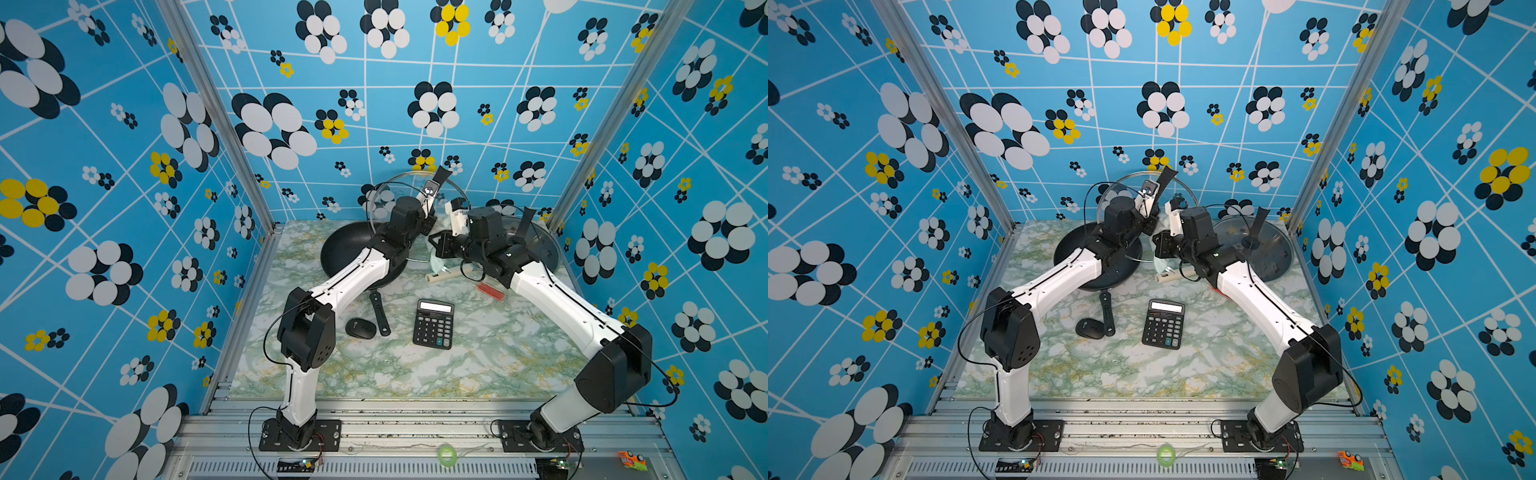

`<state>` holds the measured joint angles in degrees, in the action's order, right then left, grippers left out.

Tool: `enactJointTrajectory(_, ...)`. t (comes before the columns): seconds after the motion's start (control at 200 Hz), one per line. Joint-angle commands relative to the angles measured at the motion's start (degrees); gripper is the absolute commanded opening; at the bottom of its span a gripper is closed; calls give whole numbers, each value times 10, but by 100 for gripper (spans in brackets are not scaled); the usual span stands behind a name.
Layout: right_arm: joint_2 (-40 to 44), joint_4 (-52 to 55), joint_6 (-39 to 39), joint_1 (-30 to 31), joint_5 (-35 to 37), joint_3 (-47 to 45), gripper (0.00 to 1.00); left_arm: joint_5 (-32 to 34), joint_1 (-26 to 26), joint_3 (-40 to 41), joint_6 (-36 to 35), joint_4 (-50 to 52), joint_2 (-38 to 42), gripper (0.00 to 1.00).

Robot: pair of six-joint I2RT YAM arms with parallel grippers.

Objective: Wipe the pot lid with a cloth
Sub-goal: Wipe the pot lid.

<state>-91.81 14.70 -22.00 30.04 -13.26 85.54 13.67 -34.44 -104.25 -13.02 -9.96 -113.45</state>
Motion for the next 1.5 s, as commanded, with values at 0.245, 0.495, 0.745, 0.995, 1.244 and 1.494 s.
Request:
enactJointTrajectory(0.245,-49,63,37,28,-39,50,0,-13,26,-14,24,-183,55,0)
enactJointTrajectory(0.495,-68,87,30,-59,-24,89,0,-58,25,108,-29,-210,145,0)
enactJointTrajectory(0.745,-111,170,69,-94,1,172,0,-85,20,193,-80,-248,201,0)
enactJointTrajectory(0.995,-169,144,43,-89,-42,222,0,-93,15,211,-97,-266,218,0)
enactJointTrajectory(1.244,-168,49,12,-90,30,171,0,-123,17,239,-85,-271,225,0)
enactJointTrajectory(1.494,-185,17,-50,-123,148,178,0,-109,21,267,-76,-250,244,0)
